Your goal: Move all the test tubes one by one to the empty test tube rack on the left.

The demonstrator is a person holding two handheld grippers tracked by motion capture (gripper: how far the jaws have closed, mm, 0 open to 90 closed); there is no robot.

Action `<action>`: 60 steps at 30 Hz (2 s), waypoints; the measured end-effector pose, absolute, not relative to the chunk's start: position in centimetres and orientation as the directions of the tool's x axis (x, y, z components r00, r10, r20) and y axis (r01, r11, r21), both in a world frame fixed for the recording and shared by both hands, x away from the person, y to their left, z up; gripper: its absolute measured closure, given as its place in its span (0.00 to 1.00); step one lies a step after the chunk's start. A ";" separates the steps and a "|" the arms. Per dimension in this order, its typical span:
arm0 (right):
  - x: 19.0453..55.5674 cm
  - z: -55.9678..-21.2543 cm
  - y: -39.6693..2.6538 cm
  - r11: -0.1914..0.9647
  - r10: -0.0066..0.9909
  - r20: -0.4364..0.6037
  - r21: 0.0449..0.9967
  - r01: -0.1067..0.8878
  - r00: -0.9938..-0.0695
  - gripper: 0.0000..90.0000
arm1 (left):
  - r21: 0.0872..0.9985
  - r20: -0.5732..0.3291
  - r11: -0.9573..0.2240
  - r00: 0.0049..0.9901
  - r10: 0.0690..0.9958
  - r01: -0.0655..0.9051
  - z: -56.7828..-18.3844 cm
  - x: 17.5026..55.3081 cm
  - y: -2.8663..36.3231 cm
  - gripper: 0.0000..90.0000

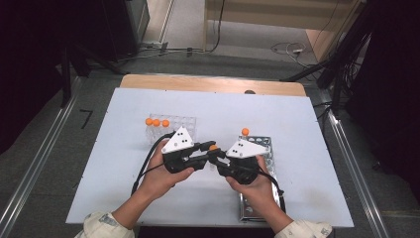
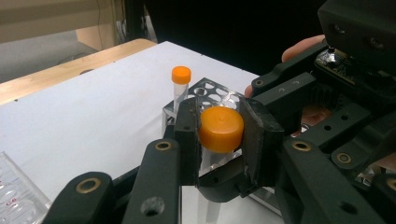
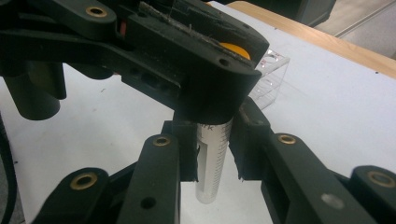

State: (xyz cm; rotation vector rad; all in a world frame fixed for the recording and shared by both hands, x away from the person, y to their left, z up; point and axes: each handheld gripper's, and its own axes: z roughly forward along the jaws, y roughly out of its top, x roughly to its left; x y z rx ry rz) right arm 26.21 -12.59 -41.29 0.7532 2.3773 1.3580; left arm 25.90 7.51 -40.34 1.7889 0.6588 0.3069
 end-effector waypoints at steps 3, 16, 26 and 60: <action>26.2 -41.4 -12.6 0.413 0.576 0.003 0.862 0.293 -0.818 0.77 | 0.940 -0.116 -0.197 0.805 0.581 0.277 -40.4 25.9 7.4 0.79; 25.6 -41.1 -13.9 0.367 0.580 0.031 0.882 0.295 -0.814 0.27 | 0.948 -0.110 -0.159 0.751 0.651 0.277 -39.1 26.8 10.0 0.79; 25.3 -40.8 -16.5 0.331 0.612 0.046 0.891 0.309 -0.789 0.27 | 0.955 -0.106 -0.094 0.620 0.777 0.280 -38.6 28.7 14.1 0.79; 25.3 -40.8 -18.5 0.299 0.645 0.062 0.897 0.326 -0.762 0.27 | 0.931 -0.004 -0.174 0.485 0.874 0.322 -41.9 32.0 15.6 0.79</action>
